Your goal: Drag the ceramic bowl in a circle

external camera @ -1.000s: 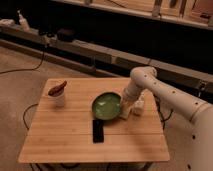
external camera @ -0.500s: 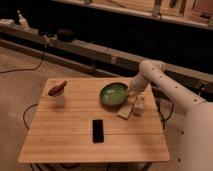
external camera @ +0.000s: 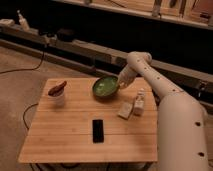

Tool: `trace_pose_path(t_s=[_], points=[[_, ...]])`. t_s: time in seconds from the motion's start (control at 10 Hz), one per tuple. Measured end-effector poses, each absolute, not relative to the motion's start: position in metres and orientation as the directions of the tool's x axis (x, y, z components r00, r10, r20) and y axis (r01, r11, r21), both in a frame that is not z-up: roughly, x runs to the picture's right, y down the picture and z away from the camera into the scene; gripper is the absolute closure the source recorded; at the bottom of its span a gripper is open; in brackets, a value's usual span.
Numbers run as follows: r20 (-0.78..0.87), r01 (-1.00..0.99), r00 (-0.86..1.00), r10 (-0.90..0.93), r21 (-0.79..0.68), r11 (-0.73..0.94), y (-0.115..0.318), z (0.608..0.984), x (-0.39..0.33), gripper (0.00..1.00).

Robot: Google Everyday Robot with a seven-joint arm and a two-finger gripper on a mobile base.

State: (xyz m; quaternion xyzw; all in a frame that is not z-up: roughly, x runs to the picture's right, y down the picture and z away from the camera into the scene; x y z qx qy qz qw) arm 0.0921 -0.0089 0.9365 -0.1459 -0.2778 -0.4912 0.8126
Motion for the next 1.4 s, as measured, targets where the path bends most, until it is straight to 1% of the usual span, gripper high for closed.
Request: trace_pose_path(t_s=[0.3,0.6,0.9,1.1,1.4], points=[[0.615,0.91,0.255,-0.746,0.107,0.4,0.001,0.928,0.031,1.0],[0.647,0.924,0.178,-0.742,0.149,0.352,0.029,0.91,0.013,1.0],[0.673,0.934,0.121,-0.729,0.172,0.314,0.066,0.884,0.029,1.0],[0.683,0.943,0.117,-0.721,0.152,0.297,0.09,0.871,0.062,1.0],[0.68,0.945,0.191,-0.707,0.067,0.32,0.102,0.875,0.117,1.0]])
